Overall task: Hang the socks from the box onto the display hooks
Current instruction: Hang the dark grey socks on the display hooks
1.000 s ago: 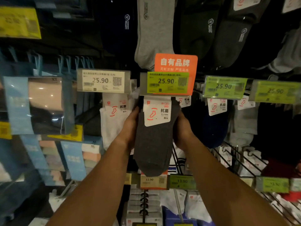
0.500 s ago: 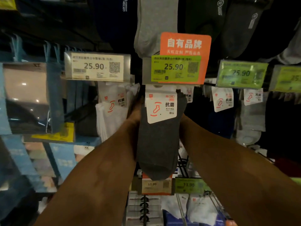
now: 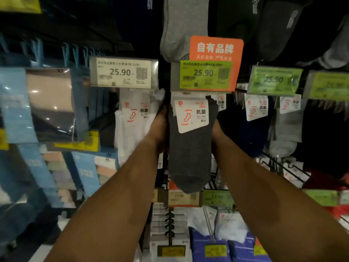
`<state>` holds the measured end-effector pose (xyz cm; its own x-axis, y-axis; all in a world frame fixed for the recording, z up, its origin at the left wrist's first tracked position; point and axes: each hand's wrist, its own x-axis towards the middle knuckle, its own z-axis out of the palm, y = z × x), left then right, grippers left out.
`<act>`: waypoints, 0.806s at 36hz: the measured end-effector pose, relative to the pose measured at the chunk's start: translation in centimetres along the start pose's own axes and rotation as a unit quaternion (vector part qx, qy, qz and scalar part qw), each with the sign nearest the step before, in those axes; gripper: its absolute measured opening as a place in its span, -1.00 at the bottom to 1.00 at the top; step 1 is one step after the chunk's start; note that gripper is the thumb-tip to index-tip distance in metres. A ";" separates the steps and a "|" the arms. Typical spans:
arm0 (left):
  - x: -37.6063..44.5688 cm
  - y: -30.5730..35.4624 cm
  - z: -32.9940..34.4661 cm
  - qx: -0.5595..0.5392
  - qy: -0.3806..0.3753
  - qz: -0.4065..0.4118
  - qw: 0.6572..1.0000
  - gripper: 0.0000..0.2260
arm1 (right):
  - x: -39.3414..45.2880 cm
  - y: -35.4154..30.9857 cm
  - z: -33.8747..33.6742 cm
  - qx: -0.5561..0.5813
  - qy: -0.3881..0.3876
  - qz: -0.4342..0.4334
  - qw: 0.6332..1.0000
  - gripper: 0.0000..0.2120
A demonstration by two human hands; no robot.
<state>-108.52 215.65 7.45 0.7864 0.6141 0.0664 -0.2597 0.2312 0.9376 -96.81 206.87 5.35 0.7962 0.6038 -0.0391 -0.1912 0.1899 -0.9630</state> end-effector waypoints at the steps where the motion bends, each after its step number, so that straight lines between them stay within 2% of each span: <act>1: -0.1 -0.2 -0.2 -0.008 -0.028 0.004 1.000 -0.55 | -1.0 -0.1 0.2 0.012 -0.001 -0.001 1.000 -0.62; 4: -0.8 -1.5 -1.1 -0.024 -0.018 -0.014 0.999 -0.49 | -3.4 0.2 0.7 0.041 -0.053 0.003 0.998 -0.58; 6: -1.9 -1.4 -1.5 0.050 -0.004 -0.024 0.998 -0.57 | -3.6 0.6 1.1 0.030 -0.036 0.006 0.999 -0.56; 8: -2.5 -1.3 -1.8 0.087 -0.005 -0.044 0.995 -0.52 | -4.4 0.4 1.3 0.001 -0.015 0.003 1.000 -0.48; 11: -4.3 -1.2 -2.1 0.021 -0.027 -0.060 0.998 -0.54 | -5.2 0.4 -0.7 -0.024 0.026 -0.005 0.999 -0.38; 14: -6.1 -2.4 -2.2 -0.028 -0.037 -0.065 0.997 -0.59 | -7.0 1.4 -1.4 -0.047 0.022 0.017 0.998 -0.29; 18: -7.5 -2.8 -0.8 -0.023 0.012 -0.063 0.998 -0.65 | -9.9 1.7 1.1 -0.054 0.012 0.024 0.998 -0.55; 21: -8.3 -1.4 -0.5 0.031 0.055 -0.056 0.996 -0.66 | -11.2 0.6 1.6 -0.098 0.010 0.032 0.995 -0.49; 23: -8.5 -1.1 -1.4 0.125 0.050 -0.041 0.990 -0.69 | -11.9 0.0 1.1 -0.133 0.026 0.023 0.990 -0.43; 25: -9.4 -0.4 -2.1 0.291 0.048 0.005 0.956 -0.68 | -12.5 -0.6 0.1 -0.230 0.026 -0.001 0.973 -0.41; 29: -11.7 1.7 -2.1 0.533 0.109 0.075 0.836 -0.65 | -13.1 -1.9 -2.6 -0.447 0.025 -0.092 0.890 -0.53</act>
<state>-119.33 210.45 7.53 0.6382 0.7261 0.2557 0.3923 -0.5925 0.7036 -105.37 196.56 6.98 0.7955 0.5871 0.1499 0.4593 -0.4229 -0.7812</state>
